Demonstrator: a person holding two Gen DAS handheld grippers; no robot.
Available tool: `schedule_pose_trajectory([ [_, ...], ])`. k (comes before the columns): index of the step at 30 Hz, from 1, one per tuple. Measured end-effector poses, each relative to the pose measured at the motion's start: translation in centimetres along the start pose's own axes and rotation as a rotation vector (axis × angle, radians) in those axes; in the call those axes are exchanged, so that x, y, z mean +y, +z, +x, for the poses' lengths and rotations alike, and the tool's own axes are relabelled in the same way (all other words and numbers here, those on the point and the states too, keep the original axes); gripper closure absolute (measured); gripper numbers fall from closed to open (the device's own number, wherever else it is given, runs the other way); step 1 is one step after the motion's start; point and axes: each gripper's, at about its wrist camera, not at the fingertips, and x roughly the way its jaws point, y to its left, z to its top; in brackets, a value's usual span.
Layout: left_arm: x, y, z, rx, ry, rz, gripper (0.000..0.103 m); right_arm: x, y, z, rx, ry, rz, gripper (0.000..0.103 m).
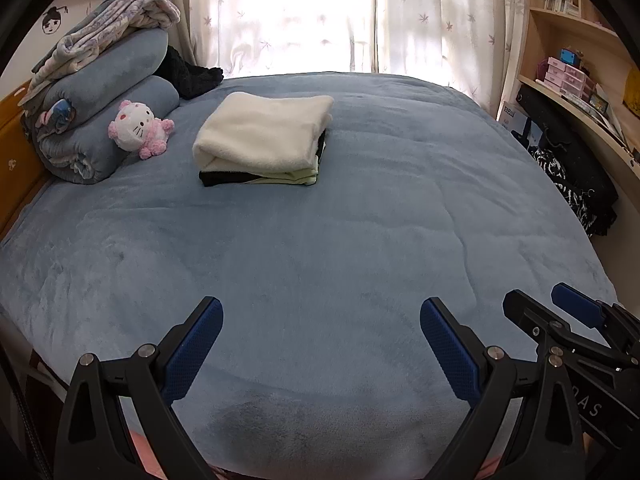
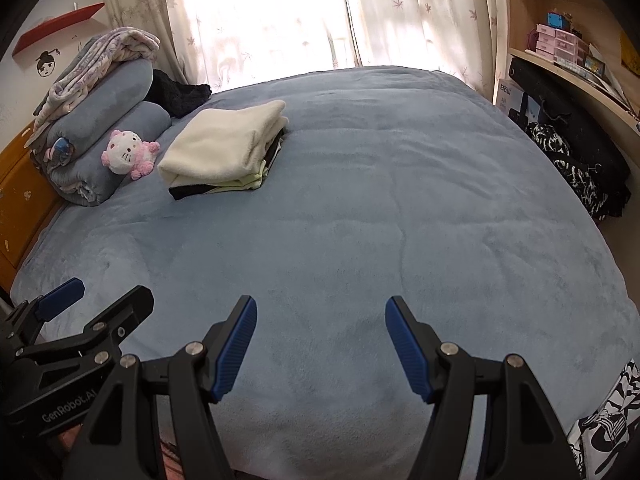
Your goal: Fold large clothes
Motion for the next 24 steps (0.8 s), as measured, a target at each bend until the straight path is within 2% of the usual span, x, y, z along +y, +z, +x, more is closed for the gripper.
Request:
schedule_pose_trajectory([
  [24, 0.3, -0.4, 0.9, 0.041, 0.009, -0.014, 0.005, 0.2, -0.4, 1.2, 0.026, -0.013, -0.007, 0.036],
])
